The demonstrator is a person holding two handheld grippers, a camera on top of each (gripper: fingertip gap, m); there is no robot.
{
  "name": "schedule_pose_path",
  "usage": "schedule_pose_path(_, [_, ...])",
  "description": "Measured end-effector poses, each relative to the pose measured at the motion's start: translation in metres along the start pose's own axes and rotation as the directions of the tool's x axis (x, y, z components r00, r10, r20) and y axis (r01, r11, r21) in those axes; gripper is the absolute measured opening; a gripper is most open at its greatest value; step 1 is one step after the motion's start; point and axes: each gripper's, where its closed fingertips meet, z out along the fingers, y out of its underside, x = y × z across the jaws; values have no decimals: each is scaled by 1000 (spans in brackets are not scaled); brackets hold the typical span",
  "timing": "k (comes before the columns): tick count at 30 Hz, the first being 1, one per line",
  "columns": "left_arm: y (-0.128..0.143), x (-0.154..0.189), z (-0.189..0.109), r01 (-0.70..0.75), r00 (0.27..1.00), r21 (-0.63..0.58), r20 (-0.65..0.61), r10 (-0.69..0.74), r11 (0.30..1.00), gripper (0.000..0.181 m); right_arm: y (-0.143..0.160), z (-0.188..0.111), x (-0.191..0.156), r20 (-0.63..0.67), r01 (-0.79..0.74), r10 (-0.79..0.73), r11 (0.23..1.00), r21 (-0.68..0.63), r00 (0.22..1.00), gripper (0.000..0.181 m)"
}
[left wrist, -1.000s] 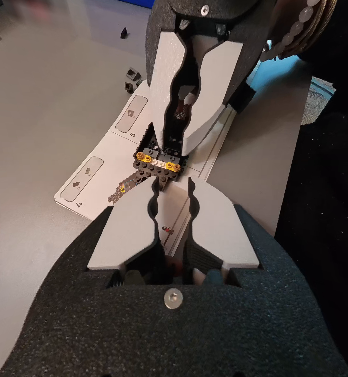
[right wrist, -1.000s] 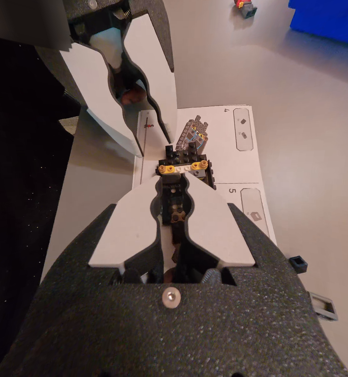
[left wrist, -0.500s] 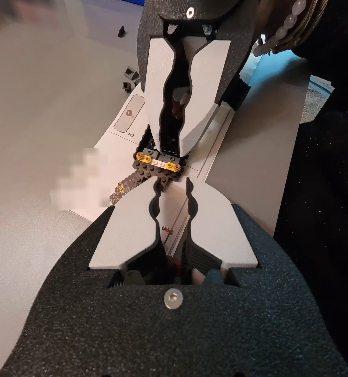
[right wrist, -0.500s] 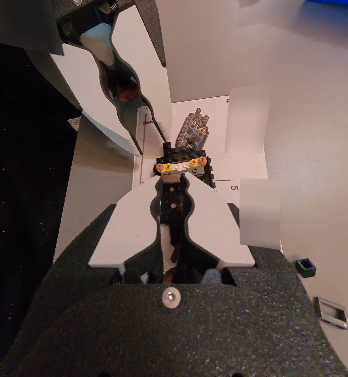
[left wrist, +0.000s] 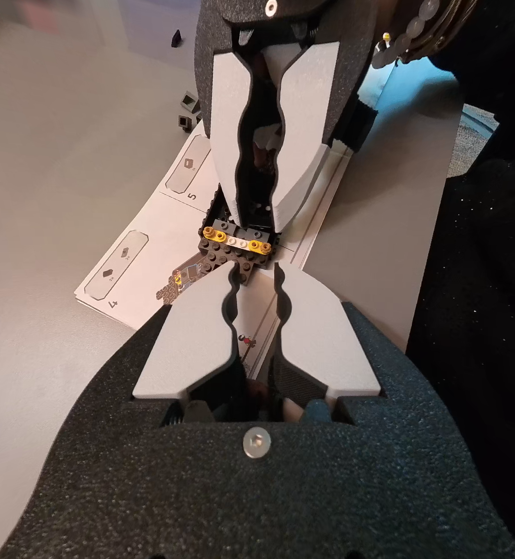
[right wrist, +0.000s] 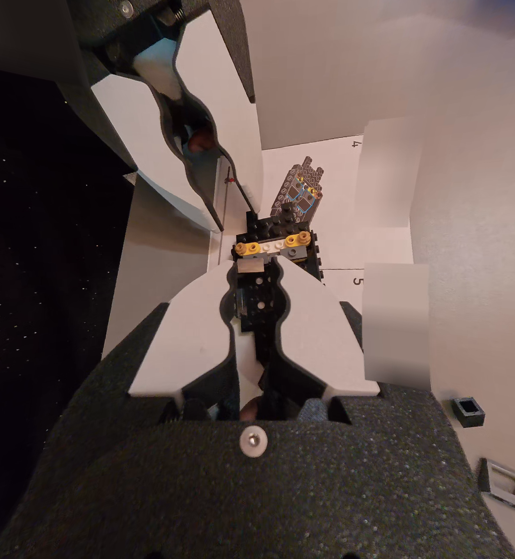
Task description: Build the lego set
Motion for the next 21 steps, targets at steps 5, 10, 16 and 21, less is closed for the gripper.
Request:
schedule_pose_path(5, [0,0,0,-3,1000,1,-1,3,1000,21,0,-1,1,-9,3,-3,1000,5,1000,25])
schedule_pose_path(10, [0,1,0,-9,1000,-4,-4,9,1000,20,-1,-1,3,-28,4,-3,1000,10,1000,33])
schedule_pose_path(16, [0,1,0,-8,1000,0,-6,8,1000,19,-3,-2,3,-50,26,-25,1000,10,998,35])
schedule_pose_path(21, [0,1,0,-8,1000,-1,-4,8,1000,19,-4,-15,6,-91,66,-66,998,2,994,16])
